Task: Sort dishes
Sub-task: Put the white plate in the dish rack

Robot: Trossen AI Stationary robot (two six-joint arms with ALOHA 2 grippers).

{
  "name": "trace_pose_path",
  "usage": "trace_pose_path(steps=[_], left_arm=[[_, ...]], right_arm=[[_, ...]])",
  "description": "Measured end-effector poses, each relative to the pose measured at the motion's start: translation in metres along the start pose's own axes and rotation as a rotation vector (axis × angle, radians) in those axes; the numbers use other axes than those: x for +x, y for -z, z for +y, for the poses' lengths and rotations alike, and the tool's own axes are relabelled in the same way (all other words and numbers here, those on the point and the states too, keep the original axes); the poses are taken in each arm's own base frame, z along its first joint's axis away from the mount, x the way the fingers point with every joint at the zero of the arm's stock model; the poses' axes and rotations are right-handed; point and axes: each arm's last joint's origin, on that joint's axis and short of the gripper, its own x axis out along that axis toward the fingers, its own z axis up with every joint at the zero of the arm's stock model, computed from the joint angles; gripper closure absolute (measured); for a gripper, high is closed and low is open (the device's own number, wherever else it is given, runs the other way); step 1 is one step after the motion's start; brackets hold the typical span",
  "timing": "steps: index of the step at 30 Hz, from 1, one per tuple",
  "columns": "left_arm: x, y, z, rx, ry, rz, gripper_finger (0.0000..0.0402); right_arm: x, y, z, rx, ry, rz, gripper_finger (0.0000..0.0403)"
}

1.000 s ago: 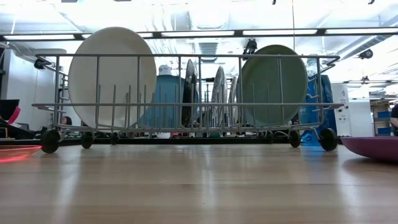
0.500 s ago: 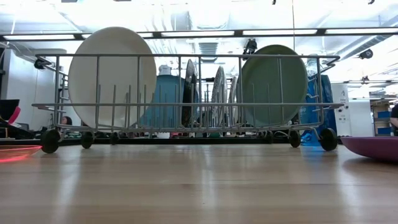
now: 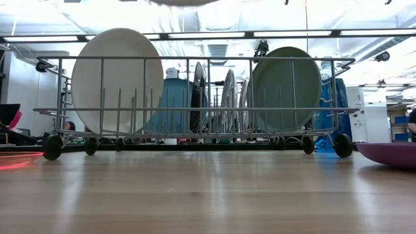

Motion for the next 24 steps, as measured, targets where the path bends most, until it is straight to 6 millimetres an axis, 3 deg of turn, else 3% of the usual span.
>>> trace_pose_path(steps=[4, 8, 12, 19, 24], left_arm=[[-0.014, 0.010, 0.022, -0.054, 0.051, 0.007, 0.0200], [-0.027, 0.025, 0.046, -0.121, 0.064, 0.021, 0.0196], [-0.036, 0.037, 0.069, -0.214, 0.039, -0.007, 0.0196], [-0.049, 0.054, 0.112, -0.376, -0.019, -0.085, 0.0196], [-0.054, 0.063, 0.133, -0.392, -0.106, -0.138, 0.0196]], right_arm=[[-0.002, 0.000, -0.001, -0.108, 0.079, -0.043, 0.0375], [-0.011, 0.005, 0.008, -0.346, 0.118, -0.077, 0.0375], [-0.027, 0.023, 0.029, -0.756, 0.211, -0.114, 0.0375], [-0.058, 0.053, 0.074, -1.461, 0.122, -0.195, 0.0375], [-0.054, 0.079, 0.101, -2.046, 0.188, -0.240, 0.0375]])
